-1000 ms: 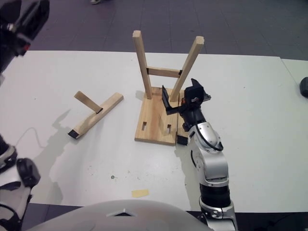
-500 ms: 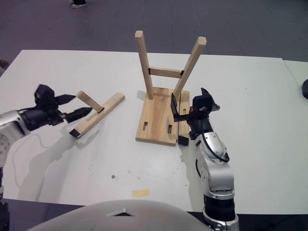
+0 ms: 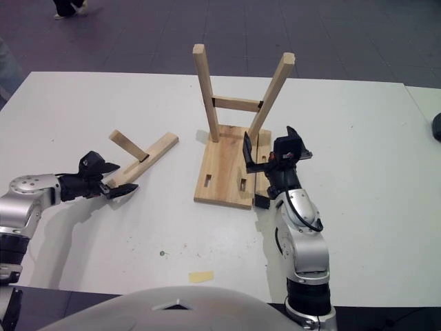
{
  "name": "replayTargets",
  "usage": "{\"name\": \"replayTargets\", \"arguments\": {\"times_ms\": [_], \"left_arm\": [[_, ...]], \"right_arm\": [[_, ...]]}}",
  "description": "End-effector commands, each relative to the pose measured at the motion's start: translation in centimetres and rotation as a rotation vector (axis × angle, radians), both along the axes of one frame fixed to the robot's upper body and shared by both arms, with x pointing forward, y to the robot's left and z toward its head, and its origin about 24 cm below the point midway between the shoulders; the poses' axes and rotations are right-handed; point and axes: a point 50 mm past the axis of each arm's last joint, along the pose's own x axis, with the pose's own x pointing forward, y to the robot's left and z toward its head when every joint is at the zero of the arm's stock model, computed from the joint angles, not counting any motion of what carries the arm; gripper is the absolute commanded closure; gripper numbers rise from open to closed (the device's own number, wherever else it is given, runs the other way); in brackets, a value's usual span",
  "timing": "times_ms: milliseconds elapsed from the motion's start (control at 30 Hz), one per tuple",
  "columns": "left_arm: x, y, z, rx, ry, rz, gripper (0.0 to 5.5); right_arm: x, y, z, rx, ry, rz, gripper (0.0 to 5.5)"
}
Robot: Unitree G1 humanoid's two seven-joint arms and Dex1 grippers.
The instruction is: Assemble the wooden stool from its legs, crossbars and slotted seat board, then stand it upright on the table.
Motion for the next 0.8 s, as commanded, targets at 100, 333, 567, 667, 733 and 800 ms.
{"name": "replayTargets", "arguments": {"times_ms": [100, 333, 567, 667, 733, 800], "left_arm": [[-0.7, 0.5, -0.9, 0.112, 0.064, -0.108, 1.65], [-1.5, 1.1, -1.8, 0.218, 0.094, -0.18, 2.76], [-0.6, 0.7, -1.6, 0.204, 0.037, -0.15, 3.42], [0.7, 0.6, -0.5, 0.12, -0.084, 0.015, 3.42], [2.0, 0.4, 1.2, -0.025, -0.169, 0.178, 3.43], [3.3, 0.0, 4.5, -0.247, -0.259, 0.316, 3.43]], "right_arm": [[-0.2, 0.1, 0.0, 0.001, 0.005, -0.018, 0.1], [-0.6, 0.3, 0.0, 0.005, 0.011, -0.029, 0.1], [-0.7, 0.4, -0.1, 0.013, 0.017, -0.027, 0.1], [-0.2, 0.5, 0.2, 0.002, 0.002, 0.022, 0.1], [0.1, 0.3, 0.5, 0.004, -0.004, 0.054, 0.1], [0.4, 0.0, 1.1, 0.035, -0.007, 0.112, 0.1]]}}
